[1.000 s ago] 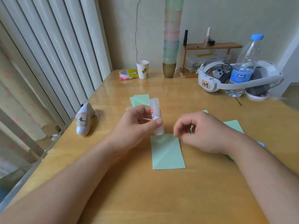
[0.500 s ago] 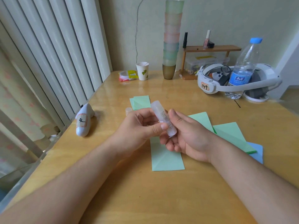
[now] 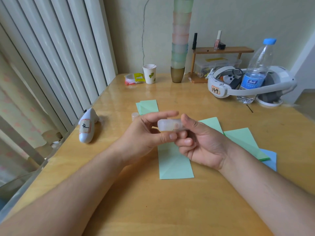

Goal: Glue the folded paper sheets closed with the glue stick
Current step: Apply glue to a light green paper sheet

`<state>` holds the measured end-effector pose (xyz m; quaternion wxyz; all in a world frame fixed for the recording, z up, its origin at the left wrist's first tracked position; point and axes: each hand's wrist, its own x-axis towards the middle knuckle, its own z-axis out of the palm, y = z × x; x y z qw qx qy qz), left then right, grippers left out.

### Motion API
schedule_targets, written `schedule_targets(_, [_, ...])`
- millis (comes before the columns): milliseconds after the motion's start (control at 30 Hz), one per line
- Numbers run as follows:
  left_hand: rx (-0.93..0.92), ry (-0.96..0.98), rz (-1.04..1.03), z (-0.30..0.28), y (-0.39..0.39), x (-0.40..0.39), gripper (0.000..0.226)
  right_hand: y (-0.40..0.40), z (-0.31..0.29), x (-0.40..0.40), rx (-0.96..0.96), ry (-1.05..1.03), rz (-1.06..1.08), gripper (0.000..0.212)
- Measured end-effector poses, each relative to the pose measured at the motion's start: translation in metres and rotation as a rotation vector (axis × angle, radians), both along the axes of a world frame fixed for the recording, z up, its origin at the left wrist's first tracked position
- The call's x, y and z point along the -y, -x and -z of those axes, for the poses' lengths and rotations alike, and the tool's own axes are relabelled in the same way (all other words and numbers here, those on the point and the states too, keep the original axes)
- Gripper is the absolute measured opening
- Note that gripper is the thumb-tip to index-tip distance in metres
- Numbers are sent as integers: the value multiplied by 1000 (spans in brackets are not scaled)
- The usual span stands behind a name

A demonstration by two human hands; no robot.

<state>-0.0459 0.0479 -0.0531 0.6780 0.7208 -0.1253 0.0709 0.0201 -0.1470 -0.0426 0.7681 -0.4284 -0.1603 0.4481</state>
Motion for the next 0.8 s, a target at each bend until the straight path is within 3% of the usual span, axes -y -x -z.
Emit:
schedule_targets(67, [-15, -217, -109, 0, -3, -15, 52, -4, -5, 3, -61, -38, 97, 46])
schedule_targets(200, [-106, -633, -215, -1, 1, -37, 30, -13, -12, 11, -98, 35, 344, 33])
schedule_targets(333, [-176, -879, -190, 1, 2, -37, 44, -10, -8, 7, 10, 161, 418, 34])
schedule_targets(433, [-150, -996, -202, 5, 0, -34, 58, -9, -6, 3, 42, 142, 387, 49])
schedule_targets(500, [-134, -1061, -217, 8, -2, -33, 68, -8, -5, 0, 103, 140, 355, 42])
schedule_targets(667, [-160, -1095, -239, 12, -4, -32, 77, 1, 2, -18, 559, 351, 370, 19])
schedule_targets(800, [-171, -1092, -243, 13, -4, -31, 80, 3, 7, -29, 791, 552, 415, 31])
